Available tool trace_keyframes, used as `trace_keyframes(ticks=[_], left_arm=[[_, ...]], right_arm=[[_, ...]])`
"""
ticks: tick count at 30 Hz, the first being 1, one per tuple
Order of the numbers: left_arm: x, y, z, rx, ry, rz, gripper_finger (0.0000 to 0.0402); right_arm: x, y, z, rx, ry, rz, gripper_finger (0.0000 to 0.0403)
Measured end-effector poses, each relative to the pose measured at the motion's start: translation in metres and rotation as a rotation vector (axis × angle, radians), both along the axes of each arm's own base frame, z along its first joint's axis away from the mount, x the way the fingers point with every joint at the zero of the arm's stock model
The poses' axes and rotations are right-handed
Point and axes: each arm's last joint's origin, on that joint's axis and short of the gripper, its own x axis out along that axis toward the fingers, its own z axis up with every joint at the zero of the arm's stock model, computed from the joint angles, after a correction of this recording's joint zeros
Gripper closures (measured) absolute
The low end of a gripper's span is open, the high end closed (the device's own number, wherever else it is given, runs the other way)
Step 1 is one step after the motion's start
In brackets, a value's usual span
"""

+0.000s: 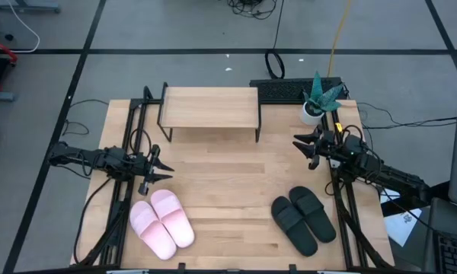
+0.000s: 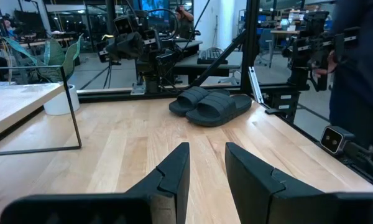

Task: Pick and place slides into the shelf
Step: Put the left pink slipper on the shelf

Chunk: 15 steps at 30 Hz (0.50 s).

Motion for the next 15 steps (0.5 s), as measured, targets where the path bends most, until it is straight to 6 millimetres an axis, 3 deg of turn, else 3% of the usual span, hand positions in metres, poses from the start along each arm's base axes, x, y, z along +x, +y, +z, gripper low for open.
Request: trace_keyframes(ticks=[4,9,15], left_arm=[[0.0,0.0,0.0,0.0,0.0,0.0,0.0298],[0.0,0.0,0.0,0.0,0.0,0.0,0.0298],[0.0,0.0,0.0,0.0,-0.001,0.0,0.0298]], right_arm=[[0.0,0.0,0.0,0.026,-0.01,0.003,0.0273],[0.0,0.0,0.003,0.208,-0.09,0.021,0.0273],[-0.003,0.001,0.018,0.31,-0.287,0.075,0.0273]])
